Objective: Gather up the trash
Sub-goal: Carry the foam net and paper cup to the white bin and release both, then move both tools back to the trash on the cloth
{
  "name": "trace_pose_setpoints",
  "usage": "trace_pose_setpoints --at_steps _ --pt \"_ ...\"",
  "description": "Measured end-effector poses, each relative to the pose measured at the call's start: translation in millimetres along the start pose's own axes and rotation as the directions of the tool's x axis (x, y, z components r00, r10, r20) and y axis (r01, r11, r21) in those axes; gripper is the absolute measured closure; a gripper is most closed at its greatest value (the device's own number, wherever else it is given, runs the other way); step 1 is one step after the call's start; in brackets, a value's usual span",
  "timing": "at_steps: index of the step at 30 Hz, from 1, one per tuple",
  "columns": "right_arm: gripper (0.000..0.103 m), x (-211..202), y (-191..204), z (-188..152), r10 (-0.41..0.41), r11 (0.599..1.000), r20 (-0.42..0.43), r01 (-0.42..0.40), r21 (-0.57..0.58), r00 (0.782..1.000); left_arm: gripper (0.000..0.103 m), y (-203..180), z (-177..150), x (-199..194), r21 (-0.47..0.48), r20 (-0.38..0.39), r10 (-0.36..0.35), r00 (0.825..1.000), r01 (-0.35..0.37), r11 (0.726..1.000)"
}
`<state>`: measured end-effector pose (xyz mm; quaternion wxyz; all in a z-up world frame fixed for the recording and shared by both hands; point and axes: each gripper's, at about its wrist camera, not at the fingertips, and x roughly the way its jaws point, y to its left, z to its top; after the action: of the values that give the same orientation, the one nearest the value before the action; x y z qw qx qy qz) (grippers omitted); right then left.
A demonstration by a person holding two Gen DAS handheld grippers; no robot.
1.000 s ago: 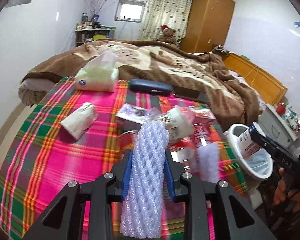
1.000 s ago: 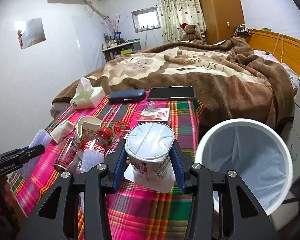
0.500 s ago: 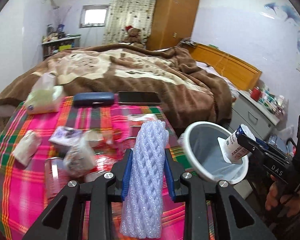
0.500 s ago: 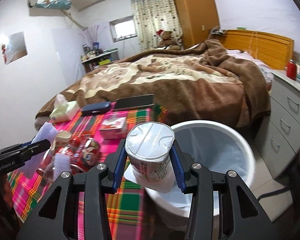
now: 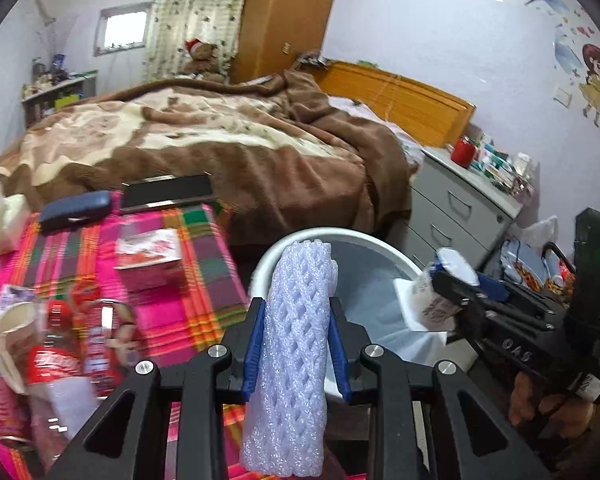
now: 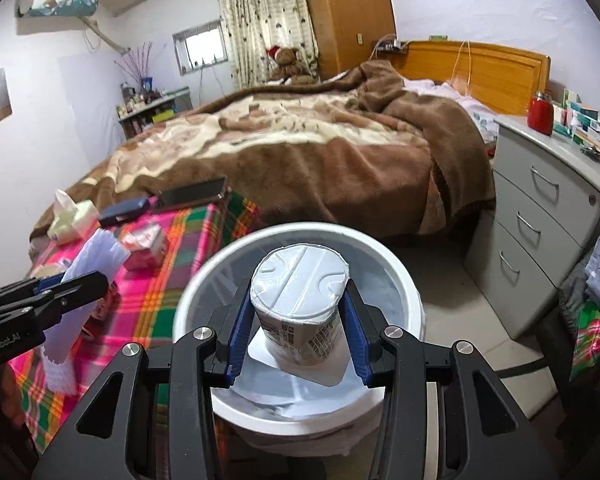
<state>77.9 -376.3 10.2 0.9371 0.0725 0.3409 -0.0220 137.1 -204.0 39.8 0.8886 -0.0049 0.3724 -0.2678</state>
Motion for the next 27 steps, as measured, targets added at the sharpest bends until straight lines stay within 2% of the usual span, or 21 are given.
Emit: trace_pose_setpoints --at_steps 6,12,14,16,18,22,27 --pt "0.059 23 -13 -9 -0.031 0.999 -0.066 0.032 0.009 0.997 0.073 -15 -2 33 0.02 -0.058 -0.011 0.998 0.012 1.0" --pt "0.059 27 -25 -12 -0.031 0.999 -0.091 0.034 0.034 0.995 0.069 -17 -4 50 0.027 -0.074 0.022 0.997 -0.02 0.999" --pt "0.058 29 -26 -11 -0.012 0.999 -0.099 0.017 0.047 0.995 0.055 -14 -4 50 0.008 -0.072 0.007 0.997 -0.006 1.0" --pt "0.054 25 -27 -11 -0.027 0.998 -0.085 0.031 0.05 0.996 0.041 -12 -4 49 0.001 -0.063 0.008 0.998 -0.008 1.0" --pt "0.035 24 -27 -11 -0.042 0.998 -0.076 0.045 0.047 0.996 0.041 -10 -3 47 -0.003 -0.055 0.012 0.998 -0.013 1.0" --pt "0.035 23 -29 -10 -0.048 0.997 -0.072 0.052 0.061 0.996 0.041 -6 -3 40 -0.002 -0.045 0.021 0.999 -0.021 1.0" --pt "0.035 10 -22 -8 -0.04 0.998 -0.012 0.04 0.042 0.999 0.04 -3 -7 23 0.009 -0.028 0.05 0.998 -0.049 0.999"
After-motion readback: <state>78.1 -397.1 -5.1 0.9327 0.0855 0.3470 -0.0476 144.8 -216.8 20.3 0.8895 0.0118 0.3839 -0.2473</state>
